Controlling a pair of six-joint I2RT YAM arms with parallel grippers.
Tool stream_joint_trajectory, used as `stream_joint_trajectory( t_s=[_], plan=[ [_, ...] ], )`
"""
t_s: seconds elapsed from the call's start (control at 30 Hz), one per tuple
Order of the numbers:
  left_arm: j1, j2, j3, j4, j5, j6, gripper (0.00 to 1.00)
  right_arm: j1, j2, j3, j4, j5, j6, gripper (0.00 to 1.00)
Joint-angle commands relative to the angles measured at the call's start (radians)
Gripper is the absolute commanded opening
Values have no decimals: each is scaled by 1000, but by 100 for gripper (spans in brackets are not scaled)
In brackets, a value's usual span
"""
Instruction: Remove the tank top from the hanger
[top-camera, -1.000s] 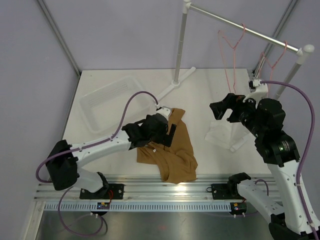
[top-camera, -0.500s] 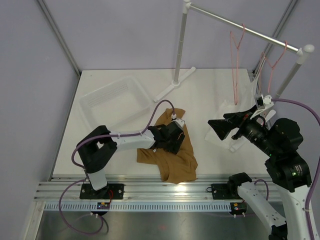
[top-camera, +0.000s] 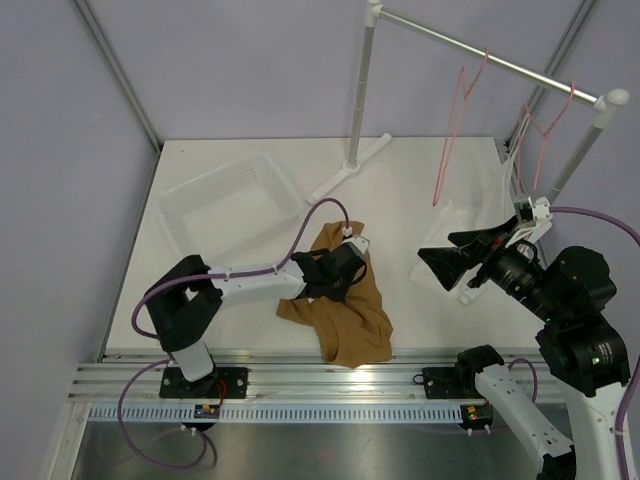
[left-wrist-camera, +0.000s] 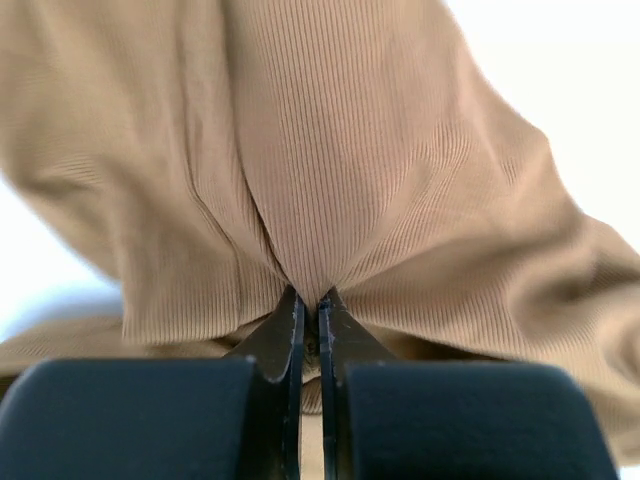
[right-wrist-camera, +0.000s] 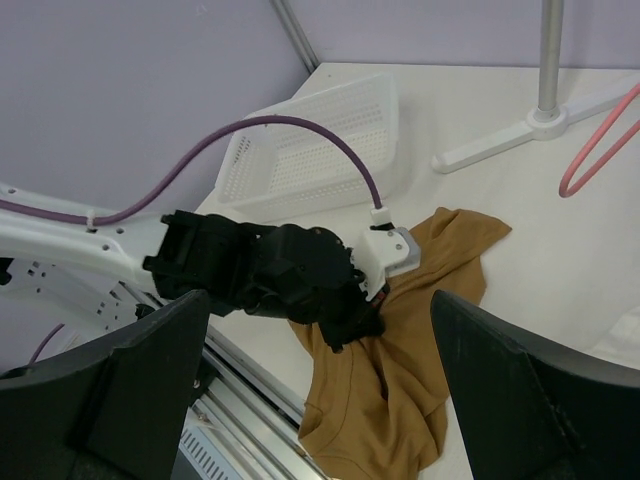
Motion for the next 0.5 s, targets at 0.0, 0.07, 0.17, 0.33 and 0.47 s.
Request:
stream_joint_trajectory(
  t_s=[0.0, 0.07, 0.17, 0.33, 0.47],
  plan=[
    [-11, -165, 85, -94, -118, -1, 0, -2, -3, 31, -6, -13, -16, 99],
    [-11, -230, 148, -147, -184, 10, 0, -2, -1, 35, -12, -10, -20, 100],
    [-10, -289, 229, -263, -270, 33, 0, -2, 0, 38, -13, 1, -28, 100],
    [38, -307, 491, -478, -414, 54, 0, -2, 0, 32, 2, 8, -22, 99],
    [123, -317, 671, -569, -412, 83, 0, -2, 2, 29, 23, 13, -16, 99]
  ],
)
